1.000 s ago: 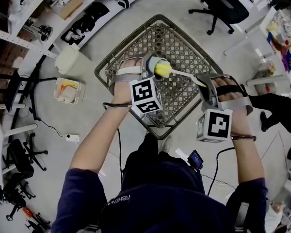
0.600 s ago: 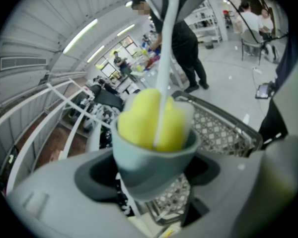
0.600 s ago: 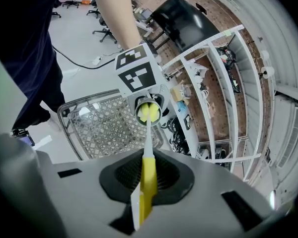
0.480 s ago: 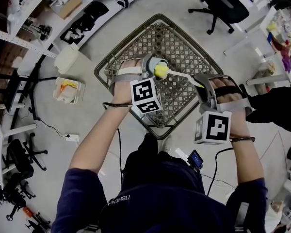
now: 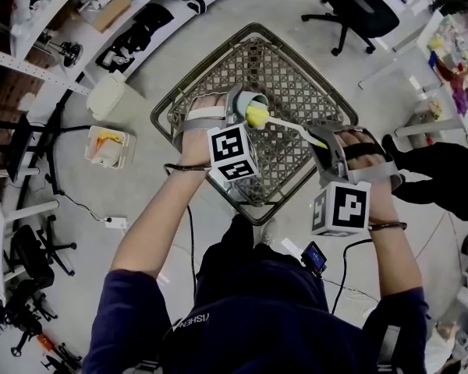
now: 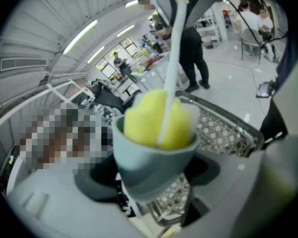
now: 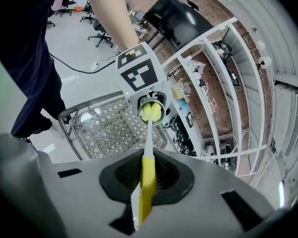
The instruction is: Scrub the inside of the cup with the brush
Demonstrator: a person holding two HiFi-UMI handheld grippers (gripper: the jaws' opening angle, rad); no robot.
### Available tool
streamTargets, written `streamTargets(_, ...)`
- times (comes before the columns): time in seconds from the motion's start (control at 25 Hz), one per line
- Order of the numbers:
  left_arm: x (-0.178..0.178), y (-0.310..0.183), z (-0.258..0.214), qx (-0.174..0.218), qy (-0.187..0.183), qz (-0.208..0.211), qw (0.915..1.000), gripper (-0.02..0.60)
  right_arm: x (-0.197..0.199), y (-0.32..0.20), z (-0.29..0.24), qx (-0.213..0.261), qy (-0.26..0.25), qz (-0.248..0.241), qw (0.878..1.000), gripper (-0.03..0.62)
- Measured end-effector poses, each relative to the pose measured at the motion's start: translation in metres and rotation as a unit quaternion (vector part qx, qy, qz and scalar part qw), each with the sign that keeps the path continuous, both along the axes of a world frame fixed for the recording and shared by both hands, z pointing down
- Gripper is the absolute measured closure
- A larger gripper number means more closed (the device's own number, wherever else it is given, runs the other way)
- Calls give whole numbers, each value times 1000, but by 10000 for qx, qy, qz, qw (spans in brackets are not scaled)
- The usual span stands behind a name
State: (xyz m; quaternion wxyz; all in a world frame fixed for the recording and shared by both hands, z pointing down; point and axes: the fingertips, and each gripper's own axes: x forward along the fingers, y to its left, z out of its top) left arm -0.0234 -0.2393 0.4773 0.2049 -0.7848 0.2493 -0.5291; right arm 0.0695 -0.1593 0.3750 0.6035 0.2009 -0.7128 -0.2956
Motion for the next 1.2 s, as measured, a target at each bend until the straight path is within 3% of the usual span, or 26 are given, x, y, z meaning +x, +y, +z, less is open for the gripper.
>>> streamTargets(0.44, -26, -13, -1, -203, 351, -560, 9976, 199, 14, -3, -13, 86, -365, 290, 9989, 566)
streamTargets(0.56, -34, -17, -7, -388, 730, -855, 9929, 199, 17, -9, -20, 151, -721, 469, 9962, 566)
streamTargets(0.76, -35, -12, -14, -816, 1608, -1234, 9758, 199, 19, -17, -24, 343, -1584, 676, 9845, 566)
streamTargets(1.0, -28, -11, -32, -1070, 2420, -1391, 9543, 199, 13, -30, -33, 222, -2799, 949, 9551, 566)
streamTargets(1.2, -16, -7, -47, -1308, 3087, -1497, 9302, 199, 17, -37, -42, 21, -3872, 1284, 9130, 566)
